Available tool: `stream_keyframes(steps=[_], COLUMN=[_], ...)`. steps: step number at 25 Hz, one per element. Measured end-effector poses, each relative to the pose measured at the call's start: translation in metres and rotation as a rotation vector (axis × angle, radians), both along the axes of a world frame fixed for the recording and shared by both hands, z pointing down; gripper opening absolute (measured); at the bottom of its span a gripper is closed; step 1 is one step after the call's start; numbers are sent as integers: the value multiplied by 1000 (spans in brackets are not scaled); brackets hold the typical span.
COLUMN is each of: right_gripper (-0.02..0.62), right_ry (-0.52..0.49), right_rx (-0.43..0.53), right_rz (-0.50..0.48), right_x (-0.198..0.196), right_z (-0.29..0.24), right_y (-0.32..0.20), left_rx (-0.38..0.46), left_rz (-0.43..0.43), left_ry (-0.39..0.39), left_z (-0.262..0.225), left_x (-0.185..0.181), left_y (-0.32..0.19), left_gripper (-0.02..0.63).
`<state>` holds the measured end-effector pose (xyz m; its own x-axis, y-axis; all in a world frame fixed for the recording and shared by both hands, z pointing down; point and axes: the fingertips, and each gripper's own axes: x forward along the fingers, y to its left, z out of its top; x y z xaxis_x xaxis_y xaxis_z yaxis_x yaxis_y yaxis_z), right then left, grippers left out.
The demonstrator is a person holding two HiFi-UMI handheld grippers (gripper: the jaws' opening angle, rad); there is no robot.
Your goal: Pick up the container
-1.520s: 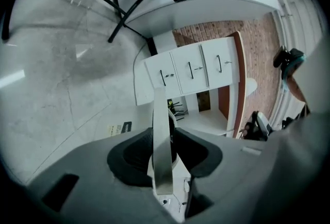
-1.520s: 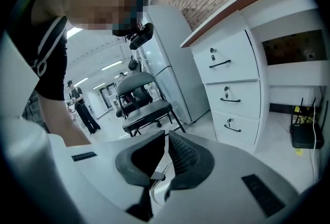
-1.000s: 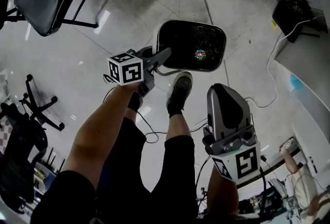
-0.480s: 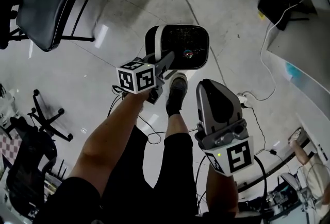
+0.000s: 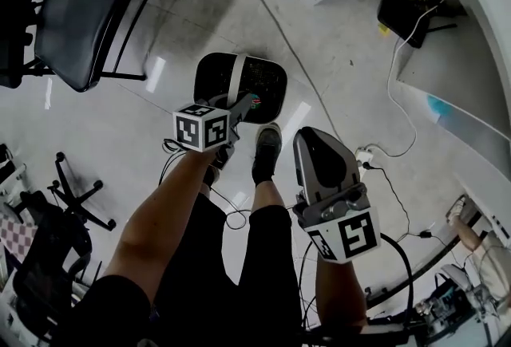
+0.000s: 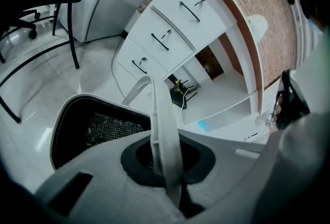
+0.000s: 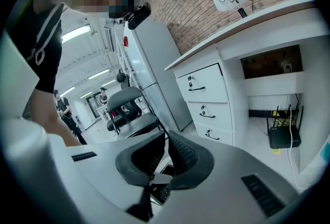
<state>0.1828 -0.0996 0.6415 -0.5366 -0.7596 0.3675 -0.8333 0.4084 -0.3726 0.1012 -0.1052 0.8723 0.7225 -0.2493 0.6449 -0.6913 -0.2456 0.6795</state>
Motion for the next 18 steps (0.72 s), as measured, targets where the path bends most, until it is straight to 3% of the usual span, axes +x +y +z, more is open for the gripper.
stream_keyframes(steps=[4,9,18], right_gripper=[5,5,5], right_ry=[-22,12,45], right_rx=[-19,5,91], right_rz=[13,-21,-86], right_x=[2,-8,-31], right_z=[-17,-49,-132], right_y=[1,-1,-15], left_rx=[13,72,99], left_rz=[-44,-40,-48], left_ry=[35,16,15], left_z=[-40,-94,-201], left_x=[-21,-52,-67], left_y=[-2,5,2], left_gripper=[11,11,11])
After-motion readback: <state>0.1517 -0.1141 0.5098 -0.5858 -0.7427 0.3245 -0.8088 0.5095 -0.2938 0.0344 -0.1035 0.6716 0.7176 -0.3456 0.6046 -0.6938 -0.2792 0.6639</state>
